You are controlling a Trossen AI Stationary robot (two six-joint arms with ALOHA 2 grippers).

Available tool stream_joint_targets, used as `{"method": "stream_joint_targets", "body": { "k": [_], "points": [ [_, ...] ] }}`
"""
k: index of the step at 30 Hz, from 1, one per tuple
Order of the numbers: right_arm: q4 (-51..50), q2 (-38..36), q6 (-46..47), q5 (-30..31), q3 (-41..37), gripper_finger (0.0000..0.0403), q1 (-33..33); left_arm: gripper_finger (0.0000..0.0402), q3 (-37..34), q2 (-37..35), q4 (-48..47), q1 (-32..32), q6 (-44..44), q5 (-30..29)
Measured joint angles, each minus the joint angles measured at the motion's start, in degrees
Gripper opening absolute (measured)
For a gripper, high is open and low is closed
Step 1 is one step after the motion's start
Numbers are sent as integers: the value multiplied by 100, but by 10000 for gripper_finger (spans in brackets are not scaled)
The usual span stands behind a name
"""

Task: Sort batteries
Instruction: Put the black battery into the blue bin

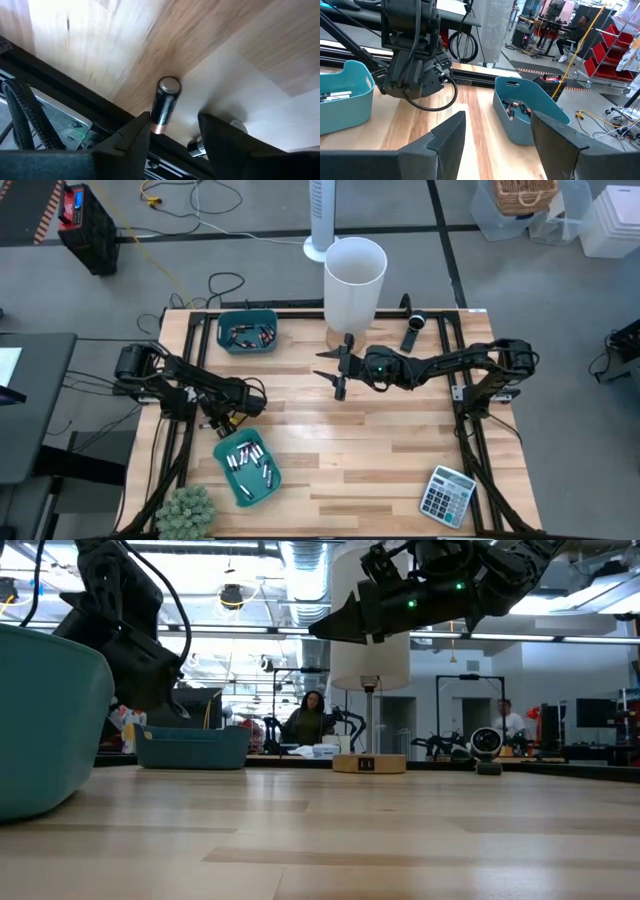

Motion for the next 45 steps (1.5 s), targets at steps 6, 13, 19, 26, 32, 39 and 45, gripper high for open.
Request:
{"method": "stream_joint_targets", "body": {
  "k": [6, 13, 19, 26, 32, 39, 45],
  "points": [
    [0, 0, 1, 0, 0, 239, 0, 169, 0, 0, -14, 0, 57, -119],
    [0, 0, 3, 1, 0, 239, 0, 128, -247, -12, 168, 45, 28, -176],
    [13, 0, 3, 1, 0, 239, 0, 60, -446, -36, 256, 76, -96, -159],
    [42, 0, 3, 1, 0, 239, 0, 36, -431, -31, 224, 76, 92, -262],
    [44, 0, 3, 1, 0, 239, 0, 36, -310, -15, 107, 76, 65, -512],
    [61, 0, 3, 1, 0, 239, 0, 35, 14, -269, -11, 87, -121, -935],
    [53, 0, 3, 1, 0, 239, 0, 35, 217, -732, -194, 90, -485, -1361]
  ]
}}
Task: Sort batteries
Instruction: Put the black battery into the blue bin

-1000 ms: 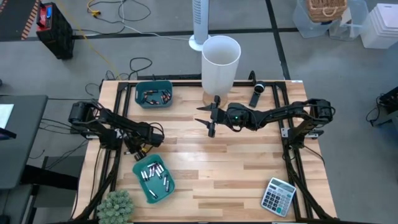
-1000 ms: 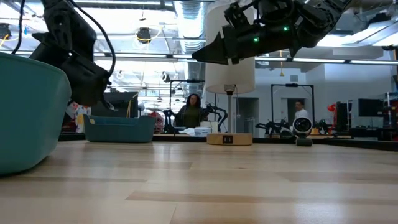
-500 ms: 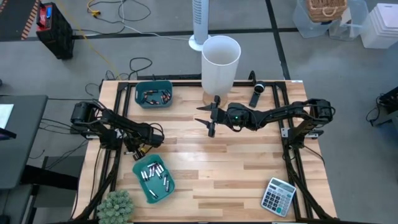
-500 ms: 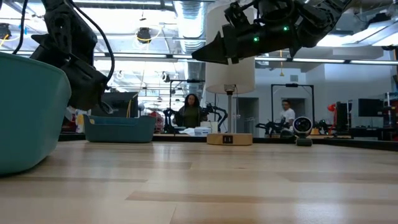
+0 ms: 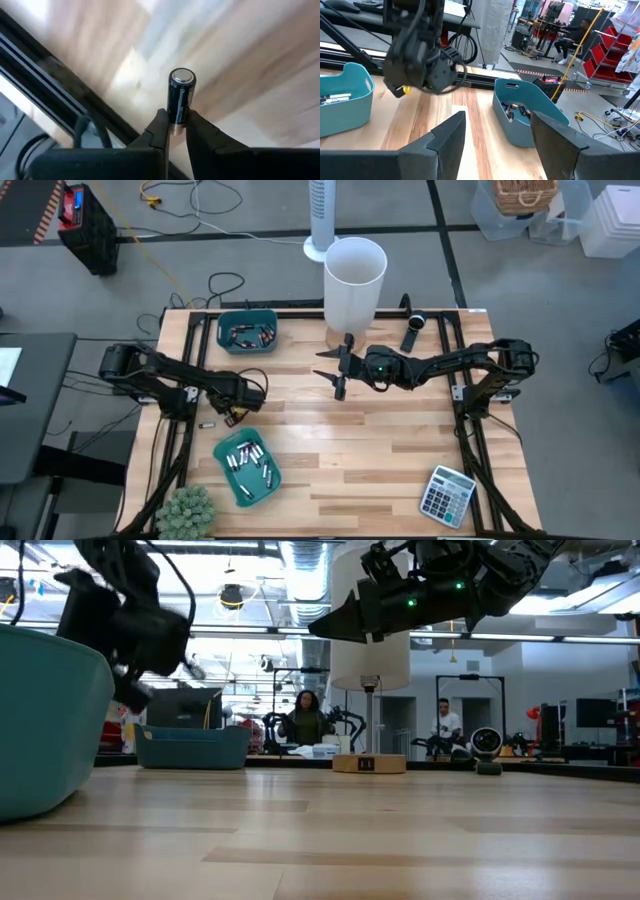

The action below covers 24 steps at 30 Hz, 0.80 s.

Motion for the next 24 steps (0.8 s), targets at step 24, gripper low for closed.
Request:
{"method": "stream_joint_targets", "body": {
  "k": [24],
  "points": [
    [-17, 0, -37, 2, -1, 239, 0, 33, 1412, -1424, 2532, 2400, 1906, -2869]
  ]
}}
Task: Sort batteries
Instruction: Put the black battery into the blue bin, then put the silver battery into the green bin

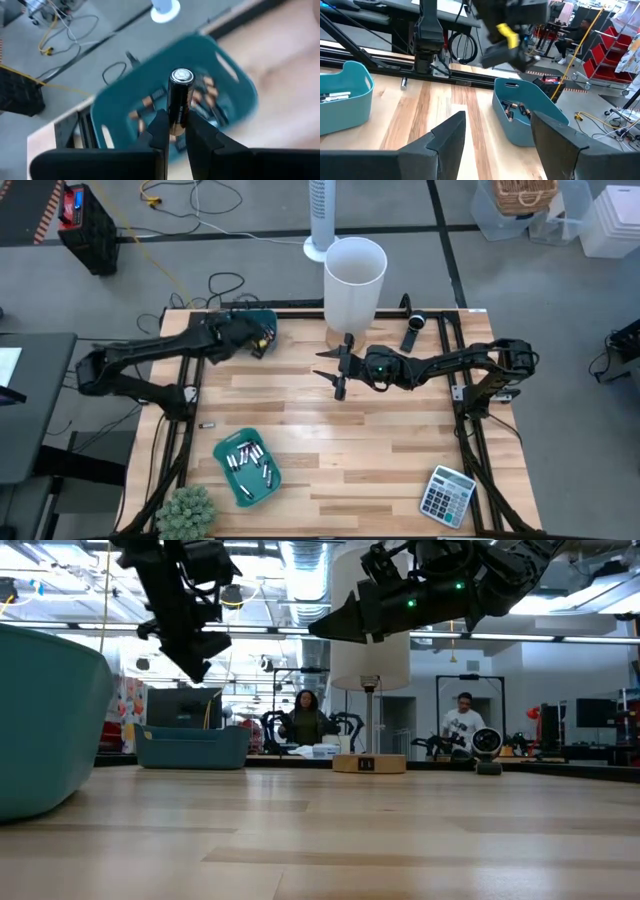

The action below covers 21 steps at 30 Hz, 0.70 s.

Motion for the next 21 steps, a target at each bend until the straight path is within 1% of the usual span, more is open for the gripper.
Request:
{"method": "stream_joint_targets", "body": {
  "k": [3, 7, 9, 11, 14, 17, 19, 21],
  "points": [
    [1, 0, -10, 0, 1, 239, 0, 33, 0, 3, 552, 357, 310, 0],
    [-11, 0, -11, 0, -1, 239, 0, 35, 0, 3, 832, 741, 535, 45],
    [-12, 0, -12, 0, -1, 239, 0, 56, 0, 3, 834, 891, 579, 44],
    [-12, 0, -13, 0, 1, 239, 0, 90, 0, 3, 799, 1005, 516, 42],
    [-12, 0, -18, 0, -1, 239, 0, 140, 0, 3, 722, 1058, 482, 42],
    [-12, 0, -33, 0, 1, 239, 0, 180, 0, 3, 796, 1058, 549, 71],
    [-12, 0, -33, 2, -1, 239, 0, 198, 0, 3, 850, 1026, 691, 290],
    [-14, 0, -31, 1, 1, 239, 0, 205, 0, -13, 747, 949, 915, 665]
  ]
}}
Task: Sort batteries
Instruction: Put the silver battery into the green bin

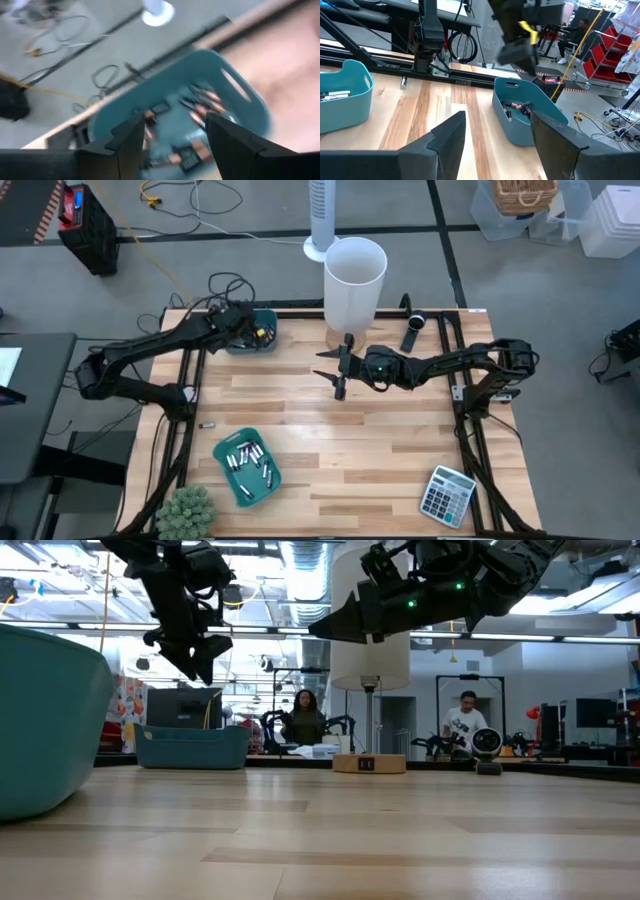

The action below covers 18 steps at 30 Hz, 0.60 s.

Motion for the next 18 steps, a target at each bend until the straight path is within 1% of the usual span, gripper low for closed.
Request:
{"method": "stream_joint_targets", "body": {
  "k": [2, 5, 8, 12, 14, 18],
  "points": [
    [-13, 0, 0, 1, -2, 239, 0, 207, 0, -74, -335, -139, 117, 263],
    [-74, 0, 2, 2, -2, 239, 0, 209, 0, -228, -1082, -421, 39, 464],
    [-111, 0, 4, 2, -2, 239, -18, 209, 0, -440, -1885, -772, -354, 704],
    [-111, 0, 22, 0, -2, 239, -74, 210, 0, -656, -2681, -1236, -1050, 1449],
    [-111, 0, 22, 2, -1, 239, -79, 210, 0, -676, -3054, -1490, -1289, 1827],
    [-110, 0, 24, 2, -2, 239, -119, 204, 0, -557, -3751, -2039, -1631, 2320]
  ]
}}
